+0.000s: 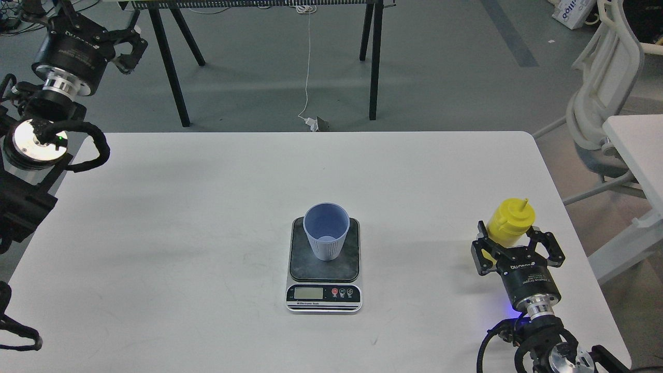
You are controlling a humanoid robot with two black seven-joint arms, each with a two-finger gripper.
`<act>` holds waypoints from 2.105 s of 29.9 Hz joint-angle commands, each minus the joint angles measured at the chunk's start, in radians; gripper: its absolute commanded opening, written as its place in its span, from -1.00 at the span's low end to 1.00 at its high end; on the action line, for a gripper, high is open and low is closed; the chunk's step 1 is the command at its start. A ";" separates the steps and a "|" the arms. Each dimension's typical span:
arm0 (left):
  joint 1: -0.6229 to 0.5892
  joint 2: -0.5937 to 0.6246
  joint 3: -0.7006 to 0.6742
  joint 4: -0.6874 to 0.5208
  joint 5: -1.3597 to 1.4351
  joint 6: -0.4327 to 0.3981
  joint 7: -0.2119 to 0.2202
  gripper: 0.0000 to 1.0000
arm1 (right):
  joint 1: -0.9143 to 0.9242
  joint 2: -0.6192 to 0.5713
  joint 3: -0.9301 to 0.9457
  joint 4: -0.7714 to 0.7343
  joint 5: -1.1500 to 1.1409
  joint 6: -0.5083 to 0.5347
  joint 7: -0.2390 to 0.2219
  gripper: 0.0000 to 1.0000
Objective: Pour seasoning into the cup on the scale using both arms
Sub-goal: 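Grasp the yellow bottle with the right gripper and lift it, then invert the yellow bottle over the blue cup and squeeze sauce in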
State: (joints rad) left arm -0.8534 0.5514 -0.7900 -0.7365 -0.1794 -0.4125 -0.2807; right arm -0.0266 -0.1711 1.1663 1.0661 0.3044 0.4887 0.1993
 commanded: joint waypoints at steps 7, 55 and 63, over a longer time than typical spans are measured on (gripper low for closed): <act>-0.003 0.021 -0.015 -0.009 -0.002 0.003 0.000 0.99 | 0.053 -0.008 0.010 -0.012 -0.016 0.000 0.022 -0.06; 0.011 0.028 -0.092 -0.011 -0.003 0.000 -0.011 0.99 | 1.085 -0.108 -1.040 0.074 -1.462 -0.616 0.088 -0.37; 0.010 0.056 -0.092 -0.012 -0.003 -0.005 -0.006 0.99 | 1.085 -0.039 -1.105 -0.023 -1.669 -0.676 0.126 -0.38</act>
State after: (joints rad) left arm -0.8423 0.6044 -0.8821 -0.7482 -0.1827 -0.4145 -0.2882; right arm 1.0585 -0.2264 0.0804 1.0712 -1.3046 -0.1680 0.3114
